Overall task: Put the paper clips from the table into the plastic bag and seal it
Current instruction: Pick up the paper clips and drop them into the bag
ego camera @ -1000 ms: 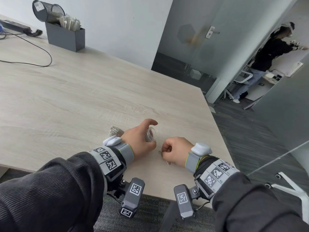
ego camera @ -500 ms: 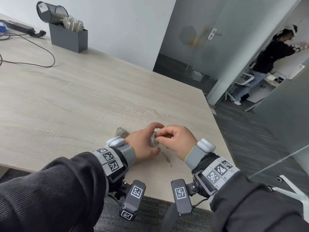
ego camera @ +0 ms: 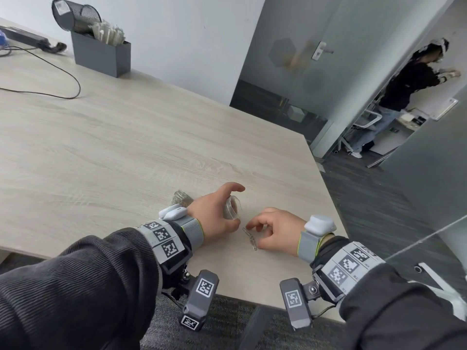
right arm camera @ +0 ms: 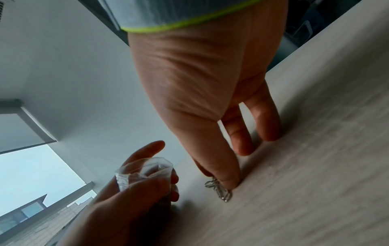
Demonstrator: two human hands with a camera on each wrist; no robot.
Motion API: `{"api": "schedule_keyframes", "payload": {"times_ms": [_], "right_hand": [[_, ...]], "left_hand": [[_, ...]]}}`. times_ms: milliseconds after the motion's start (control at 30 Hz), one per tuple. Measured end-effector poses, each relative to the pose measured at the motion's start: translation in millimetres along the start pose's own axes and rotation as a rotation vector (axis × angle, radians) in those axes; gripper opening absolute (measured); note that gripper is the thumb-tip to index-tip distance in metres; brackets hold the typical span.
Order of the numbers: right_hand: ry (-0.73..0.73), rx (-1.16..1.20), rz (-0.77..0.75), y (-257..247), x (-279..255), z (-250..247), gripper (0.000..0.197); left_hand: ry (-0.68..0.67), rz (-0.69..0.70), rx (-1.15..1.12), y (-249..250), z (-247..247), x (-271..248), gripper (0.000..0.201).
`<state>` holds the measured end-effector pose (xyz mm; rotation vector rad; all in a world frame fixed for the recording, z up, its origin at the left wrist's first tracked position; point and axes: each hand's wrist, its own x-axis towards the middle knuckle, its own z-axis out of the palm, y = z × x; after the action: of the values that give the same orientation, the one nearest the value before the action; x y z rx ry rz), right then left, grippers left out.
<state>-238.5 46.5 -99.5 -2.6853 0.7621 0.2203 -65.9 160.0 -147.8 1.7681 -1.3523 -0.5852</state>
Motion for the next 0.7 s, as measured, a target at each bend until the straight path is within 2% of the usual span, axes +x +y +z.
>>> {"api": "schedule_keyframes", "payload": {"times_ms": [167,433,700], "right_hand": [[0.002,0.026,-0.007,-9,1,1,0.034],[0.002,-0.01,0.007,-15,2,3,0.007],[-0.138,-0.036,0.17,-22,7,3,0.005]], "left_hand": [[-0.001,-0.004,0.009,-1,0,0,0.069],[0.002,-0.004,0.012,-1,1,1,0.069],[-0.017,-0.004,0.01,0,0,1,0.069]]}}
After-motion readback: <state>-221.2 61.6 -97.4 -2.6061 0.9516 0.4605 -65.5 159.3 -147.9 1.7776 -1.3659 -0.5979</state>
